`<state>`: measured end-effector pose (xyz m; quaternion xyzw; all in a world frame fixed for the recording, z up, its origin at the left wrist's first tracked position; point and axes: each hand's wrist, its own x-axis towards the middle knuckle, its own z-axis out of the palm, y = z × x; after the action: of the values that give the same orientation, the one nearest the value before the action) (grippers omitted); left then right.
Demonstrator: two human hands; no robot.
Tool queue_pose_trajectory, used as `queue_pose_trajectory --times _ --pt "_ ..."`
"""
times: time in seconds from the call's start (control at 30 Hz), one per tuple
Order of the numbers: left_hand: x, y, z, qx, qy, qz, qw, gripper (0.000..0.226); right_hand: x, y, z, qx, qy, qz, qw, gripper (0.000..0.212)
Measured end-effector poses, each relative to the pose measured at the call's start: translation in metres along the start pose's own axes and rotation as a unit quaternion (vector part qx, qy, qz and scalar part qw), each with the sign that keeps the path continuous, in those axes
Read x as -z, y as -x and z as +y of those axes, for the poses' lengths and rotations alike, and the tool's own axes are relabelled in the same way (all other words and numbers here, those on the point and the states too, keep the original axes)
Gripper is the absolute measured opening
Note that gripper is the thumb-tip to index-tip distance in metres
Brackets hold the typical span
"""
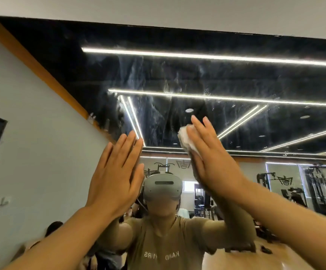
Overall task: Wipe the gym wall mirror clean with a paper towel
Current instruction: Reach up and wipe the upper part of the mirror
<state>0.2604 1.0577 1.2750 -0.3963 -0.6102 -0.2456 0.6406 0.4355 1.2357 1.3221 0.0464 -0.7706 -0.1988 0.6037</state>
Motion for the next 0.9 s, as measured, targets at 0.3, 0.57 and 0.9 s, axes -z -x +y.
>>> queue_pose_trajectory --times 0.3,0.57,0.9 --pt "-0.003 0.002 -0.002 -0.006 -0.017 0.011 1.0 0.062 0.011 -0.119 0.01 -0.095 -0.022 0.042 0.994 0.052" --pt "-0.003 0.002 0.0 -0.002 -0.01 0.007 1.0 0.062 -0.021 0.031 -0.045 0.009 -0.035 0.007 0.999 0.074" --pt "0.003 0.001 -0.002 -0.011 -0.018 -0.016 1.0 0.062 -0.025 0.075 -0.04 0.088 0.037 -0.053 0.994 0.066"
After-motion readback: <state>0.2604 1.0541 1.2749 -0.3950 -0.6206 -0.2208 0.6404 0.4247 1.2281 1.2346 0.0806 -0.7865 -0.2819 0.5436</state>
